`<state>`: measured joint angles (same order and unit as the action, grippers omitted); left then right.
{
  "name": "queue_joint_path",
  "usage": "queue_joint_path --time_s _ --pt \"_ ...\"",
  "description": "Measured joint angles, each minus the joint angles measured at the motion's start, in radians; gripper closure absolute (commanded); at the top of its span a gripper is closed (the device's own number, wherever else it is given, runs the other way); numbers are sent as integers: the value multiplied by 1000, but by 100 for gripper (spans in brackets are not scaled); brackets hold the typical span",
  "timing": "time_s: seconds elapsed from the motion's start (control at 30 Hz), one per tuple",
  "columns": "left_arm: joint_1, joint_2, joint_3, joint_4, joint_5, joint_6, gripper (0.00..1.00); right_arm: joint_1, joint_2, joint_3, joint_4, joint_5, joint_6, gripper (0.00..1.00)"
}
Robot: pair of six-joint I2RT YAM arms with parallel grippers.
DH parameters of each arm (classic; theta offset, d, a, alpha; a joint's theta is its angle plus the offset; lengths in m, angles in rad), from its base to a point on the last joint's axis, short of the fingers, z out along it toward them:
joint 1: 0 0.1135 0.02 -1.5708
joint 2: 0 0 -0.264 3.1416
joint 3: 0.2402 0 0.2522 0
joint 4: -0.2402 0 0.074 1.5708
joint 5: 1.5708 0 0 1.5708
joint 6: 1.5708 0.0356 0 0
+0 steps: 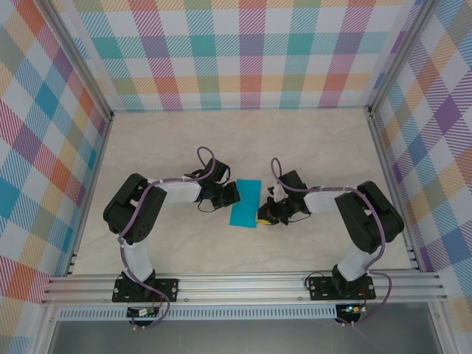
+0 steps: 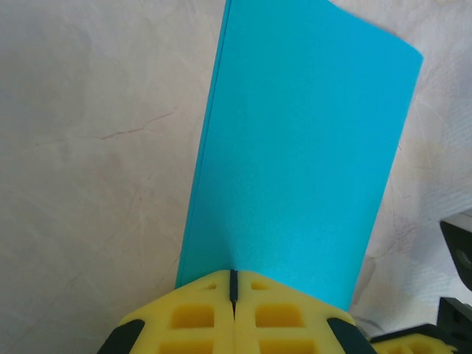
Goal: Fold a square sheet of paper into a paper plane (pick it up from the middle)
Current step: Fold the square sheet of paper in half at the center of the table.
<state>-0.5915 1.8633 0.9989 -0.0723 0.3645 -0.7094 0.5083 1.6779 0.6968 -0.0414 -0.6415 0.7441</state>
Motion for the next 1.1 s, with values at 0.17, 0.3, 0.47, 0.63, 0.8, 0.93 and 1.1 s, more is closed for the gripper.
queue_joint_path --time_s 0.17,0.3,0.47,0.63,0.8,0.93,1.1 --pt "0 0 0 0 0 0 100 26 -34 -1 4 -24 0 100" --pt "0 0 0 0 0 0 100 42 0 -2 15 -30 0 100" --pt "0 0 0 0 0 0 100 42 41 -25 35 -45 -8 100" --pt "0 0 0 0 0 0 100 43 29 -36 43 -42 -19 100" --pt "0 0 0 0 0 0 100 43 -2 -21 -10 -10 -26 100" --pt "0 0 0 0 0 0 100 43 -4 55 -34 25 -42 100" --pt "0 0 0 0 0 0 100 54 7 81 -4 35 -60 100"
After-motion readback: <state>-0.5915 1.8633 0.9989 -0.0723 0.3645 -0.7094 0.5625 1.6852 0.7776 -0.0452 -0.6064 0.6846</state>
